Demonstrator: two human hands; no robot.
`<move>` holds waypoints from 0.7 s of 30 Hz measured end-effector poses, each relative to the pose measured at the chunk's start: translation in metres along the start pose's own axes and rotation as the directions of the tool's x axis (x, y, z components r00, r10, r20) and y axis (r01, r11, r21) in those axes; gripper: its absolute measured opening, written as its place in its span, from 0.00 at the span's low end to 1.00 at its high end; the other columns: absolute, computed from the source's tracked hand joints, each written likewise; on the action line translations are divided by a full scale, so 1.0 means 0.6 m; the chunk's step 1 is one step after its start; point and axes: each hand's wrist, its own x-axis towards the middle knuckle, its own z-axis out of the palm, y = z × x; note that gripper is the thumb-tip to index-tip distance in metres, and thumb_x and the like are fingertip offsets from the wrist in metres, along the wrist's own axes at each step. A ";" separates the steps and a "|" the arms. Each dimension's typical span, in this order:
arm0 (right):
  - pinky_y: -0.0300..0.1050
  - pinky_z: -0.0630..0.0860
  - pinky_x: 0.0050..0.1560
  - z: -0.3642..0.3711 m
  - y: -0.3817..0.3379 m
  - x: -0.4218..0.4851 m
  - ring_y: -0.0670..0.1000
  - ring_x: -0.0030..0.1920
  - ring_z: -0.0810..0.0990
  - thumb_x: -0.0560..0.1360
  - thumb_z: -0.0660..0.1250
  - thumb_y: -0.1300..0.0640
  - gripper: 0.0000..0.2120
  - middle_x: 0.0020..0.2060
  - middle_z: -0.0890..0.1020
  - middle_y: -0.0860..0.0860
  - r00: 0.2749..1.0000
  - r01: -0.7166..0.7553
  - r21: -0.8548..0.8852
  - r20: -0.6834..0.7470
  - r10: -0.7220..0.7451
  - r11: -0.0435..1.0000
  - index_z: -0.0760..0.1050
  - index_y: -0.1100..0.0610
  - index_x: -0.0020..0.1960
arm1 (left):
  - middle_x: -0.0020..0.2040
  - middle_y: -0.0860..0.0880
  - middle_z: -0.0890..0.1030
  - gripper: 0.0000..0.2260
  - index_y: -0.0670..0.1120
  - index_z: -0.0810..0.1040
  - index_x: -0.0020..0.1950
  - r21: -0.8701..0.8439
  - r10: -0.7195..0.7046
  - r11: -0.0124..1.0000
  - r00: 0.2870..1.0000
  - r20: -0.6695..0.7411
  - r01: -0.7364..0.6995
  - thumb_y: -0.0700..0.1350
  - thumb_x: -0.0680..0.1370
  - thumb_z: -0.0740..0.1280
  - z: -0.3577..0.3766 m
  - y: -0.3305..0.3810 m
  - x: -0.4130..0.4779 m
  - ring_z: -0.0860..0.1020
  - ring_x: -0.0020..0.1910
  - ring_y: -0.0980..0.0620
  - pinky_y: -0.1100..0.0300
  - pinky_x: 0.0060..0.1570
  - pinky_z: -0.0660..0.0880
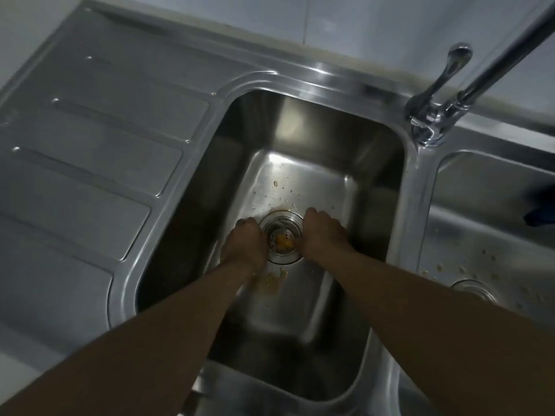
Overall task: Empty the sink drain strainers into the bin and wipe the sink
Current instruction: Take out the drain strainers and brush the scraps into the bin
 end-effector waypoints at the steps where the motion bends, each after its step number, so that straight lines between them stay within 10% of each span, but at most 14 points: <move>1: 0.47 0.70 0.49 0.000 -0.001 -0.001 0.60 0.61 0.76 0.74 0.72 0.56 0.20 0.61 0.75 0.57 1.000 -0.009 -0.016 0.010 0.009 1.000 0.71 0.57 0.63 | 0.62 0.42 0.75 0.11 0.42 0.74 0.62 0.000 -0.014 1.000 1.000 0.008 0.014 0.45 0.82 0.59 -0.001 0.000 0.001 0.77 0.59 0.41 0.46 0.59 0.76; 12: 0.46 0.70 0.45 0.006 0.007 -0.007 0.59 0.56 0.77 0.75 0.69 0.55 0.16 0.57 0.76 0.56 1.000 -0.030 0.072 -0.003 0.030 0.997 0.71 0.56 0.60 | 0.45 0.50 0.74 0.10 0.51 0.63 0.44 -0.245 0.117 0.963 0.993 0.023 -0.108 0.49 0.85 0.52 -0.014 -0.005 -0.016 0.71 0.39 0.59 0.67 0.34 0.64; 21: 0.42 0.69 0.40 -0.016 0.008 -0.030 0.54 0.46 0.75 0.77 0.67 0.53 0.12 0.54 0.79 0.55 1.000 -0.013 0.228 0.026 0.007 0.974 0.73 0.56 0.58 | 0.41 0.52 0.74 0.04 0.45 0.64 0.50 -0.400 0.119 0.908 0.992 -0.040 -0.125 0.43 0.84 0.56 -0.027 -0.009 -0.037 0.73 0.38 0.58 0.67 0.33 0.67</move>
